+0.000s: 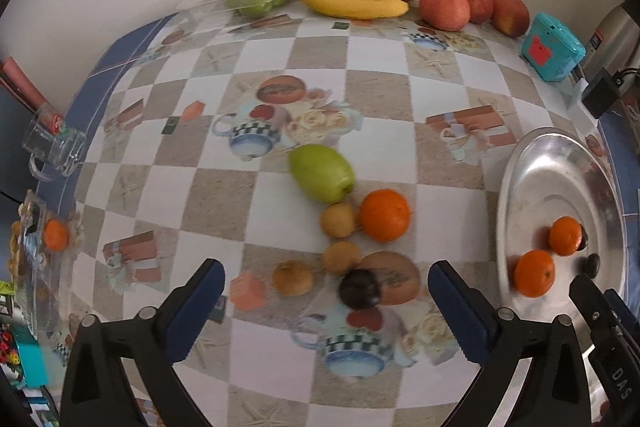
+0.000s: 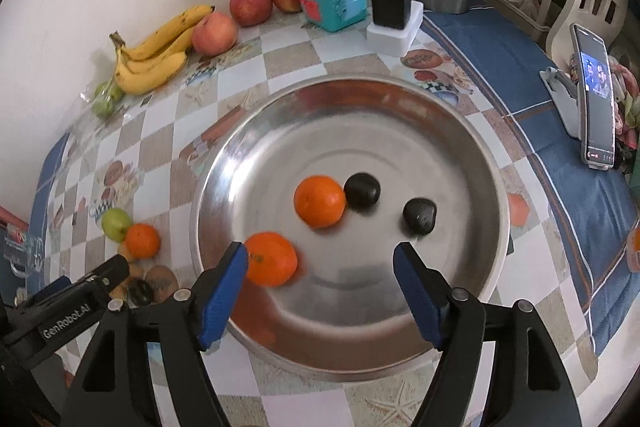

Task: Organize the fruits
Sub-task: 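Withdraw both open tools from the plate toward the fruit pile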

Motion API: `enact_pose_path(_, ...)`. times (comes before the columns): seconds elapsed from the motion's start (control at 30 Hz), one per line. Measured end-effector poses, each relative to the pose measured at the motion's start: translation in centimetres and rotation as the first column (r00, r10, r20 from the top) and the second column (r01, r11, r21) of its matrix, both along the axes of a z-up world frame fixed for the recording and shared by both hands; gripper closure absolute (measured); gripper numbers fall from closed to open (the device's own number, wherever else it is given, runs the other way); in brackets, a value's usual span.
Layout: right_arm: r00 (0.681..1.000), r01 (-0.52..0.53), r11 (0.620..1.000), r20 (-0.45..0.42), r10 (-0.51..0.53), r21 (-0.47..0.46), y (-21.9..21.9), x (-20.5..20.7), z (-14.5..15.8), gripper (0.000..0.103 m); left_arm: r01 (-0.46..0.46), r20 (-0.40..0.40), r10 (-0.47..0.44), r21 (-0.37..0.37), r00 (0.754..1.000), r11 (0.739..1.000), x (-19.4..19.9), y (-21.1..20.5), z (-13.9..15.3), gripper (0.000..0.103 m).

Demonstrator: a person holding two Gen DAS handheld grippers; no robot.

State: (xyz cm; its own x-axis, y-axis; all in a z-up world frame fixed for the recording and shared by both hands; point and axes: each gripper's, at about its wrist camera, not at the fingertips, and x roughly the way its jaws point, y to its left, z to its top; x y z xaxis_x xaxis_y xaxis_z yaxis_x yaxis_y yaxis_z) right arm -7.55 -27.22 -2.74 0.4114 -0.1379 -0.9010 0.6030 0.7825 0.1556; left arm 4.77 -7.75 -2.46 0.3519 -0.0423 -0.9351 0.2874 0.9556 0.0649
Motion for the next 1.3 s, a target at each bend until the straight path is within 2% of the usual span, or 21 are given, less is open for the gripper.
enact_pose_path(0.23,1.0,-0.014,1.0,0.005,0.014,-0.003,1.3,-0.5,-0.1,0.021,-0.033,0.006,0.033,-0.007,0.999,0.999,-0.7,2.7,-0.5,0.0)
enact_pose_path(0.3,1.0,-0.02,1.0,0.0,0.02,-0.005,1.6,-0.5,-0.2,0.013,-0.049,0.005,0.049,-0.016,0.999,0.999,-0.7,3.4,-0.5,0.0)
enact_pose_path(0.33,1.0,-0.023,1.0,0.0,0.023,-0.008,1.8,-0.5,-0.1,0.012,-0.054,0.006,0.054,-0.021,0.999,0.998,-0.7,3.7,-0.5,0.0)
enact_pose_path(0.5,0.999,-0.048,0.999,0.001,0.048,-0.023,2.7,-0.6,0.0,0.012,-0.076,0.009,0.076,-0.019,0.997,0.997,-0.5,5.2,-0.7,0.0)
enact_pose_path(0.63,0.997,-0.072,0.997,0.002,0.072,-0.042,3.6,-0.3,0.2,0.012,-0.114,0.005,0.115,-0.067,0.993,0.991,0.2,7.0,0.1,0.0)
enact_pose_path(0.8,0.993,-0.112,0.993,0.017,0.113,-0.046,4.8,0.4,0.5,0.012,-0.17,0.023,0.172,-0.077,0.985,0.982,1.2,9.1,0.6,0.0)
enact_pose_path(0.97,0.985,-0.161,0.987,0.063,0.163,-0.028,6.5,1.6,1.1,0.012,-0.214,0.014,0.216,-0.104,0.976,0.971,2.0,10.5,0.7,0.0)
enact_pose_path(1.17,0.97,-0.215,0.977,0.113,0.213,-0.002,8.5,3.3,1.6,0.012,-0.208,0.019,0.212,-0.121,0.977,0.971,2.4,10.7,0.8,0.0)
enact_pose_path(1.3,0.956,-0.273,0.962,0.111,0.27,0.01,10.2,4.4,1.3,0.012,-0.205,0.0,0.206,-0.131,0.978,0.97,2.5,10.7,0.5,0.0)
